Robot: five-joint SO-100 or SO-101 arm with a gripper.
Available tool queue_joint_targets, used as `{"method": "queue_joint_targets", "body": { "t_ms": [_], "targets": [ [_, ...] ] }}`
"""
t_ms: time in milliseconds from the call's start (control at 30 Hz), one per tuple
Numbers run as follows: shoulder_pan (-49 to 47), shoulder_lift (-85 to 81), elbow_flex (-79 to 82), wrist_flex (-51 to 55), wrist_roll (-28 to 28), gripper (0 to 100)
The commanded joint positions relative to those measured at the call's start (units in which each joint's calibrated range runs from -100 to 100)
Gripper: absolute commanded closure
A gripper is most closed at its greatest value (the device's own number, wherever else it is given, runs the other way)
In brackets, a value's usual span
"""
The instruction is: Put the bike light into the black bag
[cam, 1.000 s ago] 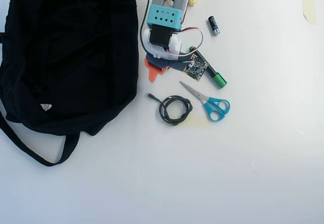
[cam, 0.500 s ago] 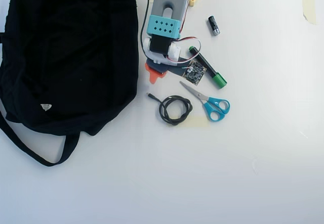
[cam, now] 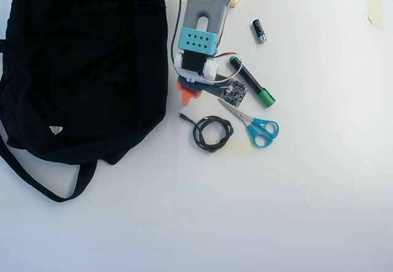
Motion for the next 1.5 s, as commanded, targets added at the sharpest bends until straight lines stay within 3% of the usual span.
{"method": "queue_joint_targets", "body": {
  "t_ms": [0,133,400,833,1167,1467],
  "targets": [
    [-0.58,0.86,-0.1,-0.33,-0.23,67],
    [-0.58,0.86,-0.1,-0.33,-0.23,71],
    [-0.58,0.78,-0.1,-0.33,-0.23,98],
    [-0.88,0.03,-0.1,0.62,-0.23,98],
    [-1.63,-0.63,-5.31,12.94,-5.58,98],
    [-1.93,-0.63,-14.21,19.83,-6.52,98]
  ]
}}
